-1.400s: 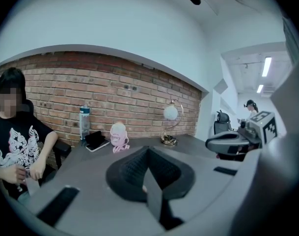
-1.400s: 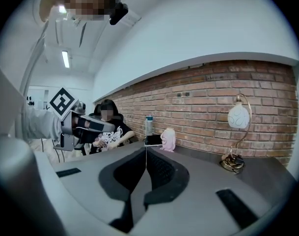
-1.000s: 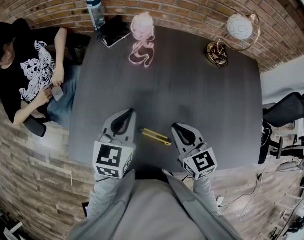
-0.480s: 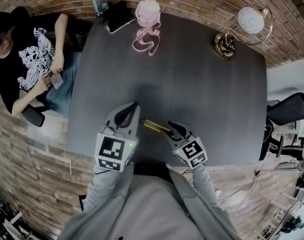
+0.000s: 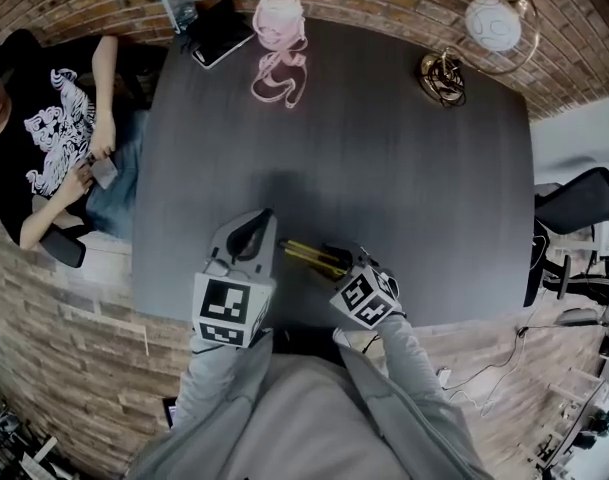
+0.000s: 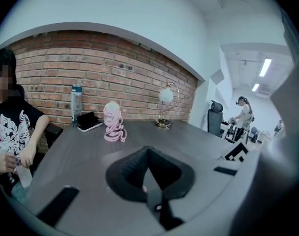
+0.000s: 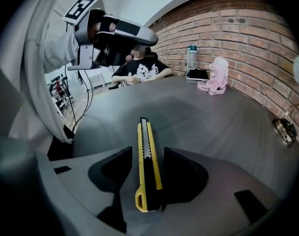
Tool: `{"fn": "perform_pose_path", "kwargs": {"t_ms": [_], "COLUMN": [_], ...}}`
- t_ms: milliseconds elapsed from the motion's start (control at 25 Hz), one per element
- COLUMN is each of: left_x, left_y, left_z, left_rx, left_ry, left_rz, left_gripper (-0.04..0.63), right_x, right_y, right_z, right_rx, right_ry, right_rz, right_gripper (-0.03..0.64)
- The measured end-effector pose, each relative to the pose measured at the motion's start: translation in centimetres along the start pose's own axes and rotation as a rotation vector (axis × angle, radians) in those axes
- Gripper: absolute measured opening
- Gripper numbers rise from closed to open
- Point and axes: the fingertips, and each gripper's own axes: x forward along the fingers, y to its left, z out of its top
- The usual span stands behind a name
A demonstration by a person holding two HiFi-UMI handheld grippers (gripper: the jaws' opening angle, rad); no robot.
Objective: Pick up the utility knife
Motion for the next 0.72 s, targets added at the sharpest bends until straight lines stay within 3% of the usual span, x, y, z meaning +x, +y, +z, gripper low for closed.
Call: {"fn": "perform_pose_path", "kwargs": {"t_ms": [360,480,720], "left_x": [-0.2,-0.4,-0.9], "left_y": [0.2,0.2,0.1], "left_z": [0.0,0.0,0.3], "left_rx": [0.002,0.0,0.003], "left_ry": [-0.007,-0.012,-0.021], "left_rz": [0.003,0.007,0.015], "left_gripper": [0.018,0.018,0.018], "right_x": [0.7,0.7,0.7], "right_y": [0.0,0.0,0.0], "right_z": [-0.7,-0.8,-0.8], "right_rx": [-0.054,-0.071,-0.074], "right_ry": [0.042,0.046,0.058], "right_rz": [-0.004,-0.005,0.008], "right_gripper": [0.196,0.142,0.129]}}
